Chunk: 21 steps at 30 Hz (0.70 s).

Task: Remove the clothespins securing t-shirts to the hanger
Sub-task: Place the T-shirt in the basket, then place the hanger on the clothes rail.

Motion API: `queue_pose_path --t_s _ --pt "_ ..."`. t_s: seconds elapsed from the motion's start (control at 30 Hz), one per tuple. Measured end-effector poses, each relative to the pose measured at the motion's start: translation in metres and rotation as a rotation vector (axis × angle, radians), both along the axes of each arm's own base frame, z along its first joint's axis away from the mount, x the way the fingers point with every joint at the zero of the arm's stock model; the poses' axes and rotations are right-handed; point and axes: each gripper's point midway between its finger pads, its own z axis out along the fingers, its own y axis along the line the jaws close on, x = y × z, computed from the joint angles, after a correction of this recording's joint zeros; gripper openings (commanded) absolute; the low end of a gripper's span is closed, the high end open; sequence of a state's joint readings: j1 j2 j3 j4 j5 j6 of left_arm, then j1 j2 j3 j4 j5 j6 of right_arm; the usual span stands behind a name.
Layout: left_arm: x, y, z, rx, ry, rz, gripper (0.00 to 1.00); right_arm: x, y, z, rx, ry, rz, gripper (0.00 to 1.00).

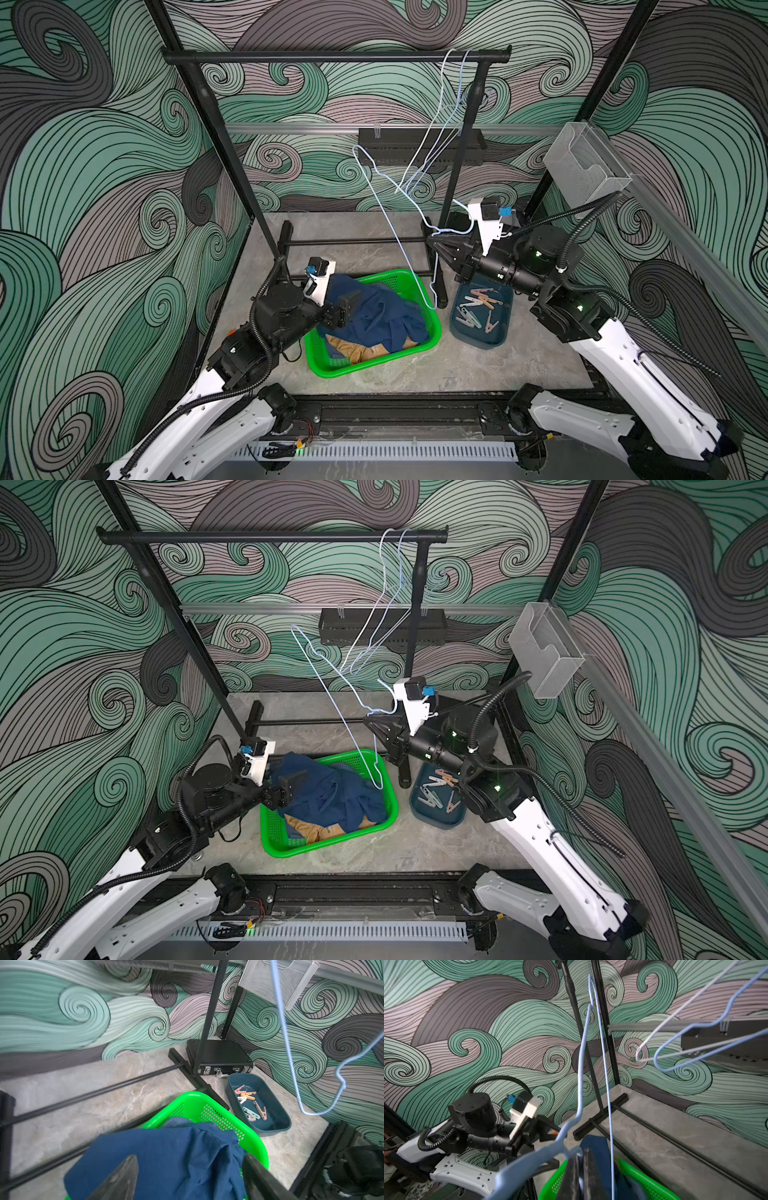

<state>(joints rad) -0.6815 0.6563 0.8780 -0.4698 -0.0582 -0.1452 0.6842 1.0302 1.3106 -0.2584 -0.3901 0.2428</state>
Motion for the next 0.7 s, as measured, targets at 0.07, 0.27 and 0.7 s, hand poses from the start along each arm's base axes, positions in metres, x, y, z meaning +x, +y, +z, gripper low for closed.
queue_pose_path --t_s 0.07,0.27,0.7 --pt "-0.003 0.003 0.007 0.036 -0.029 -0.011 0.83 -0.004 0.003 -0.017 -0.045 0.045 0.005 0.0" --pt "0.006 -0.01 0.039 0.047 -0.1 -0.054 0.85 -0.012 0.011 -0.08 -0.172 0.179 0.016 0.0" --pt "0.045 -0.069 0.056 -0.21 -0.024 -0.113 0.85 -0.012 0.024 -0.11 -0.229 0.239 0.002 0.0"
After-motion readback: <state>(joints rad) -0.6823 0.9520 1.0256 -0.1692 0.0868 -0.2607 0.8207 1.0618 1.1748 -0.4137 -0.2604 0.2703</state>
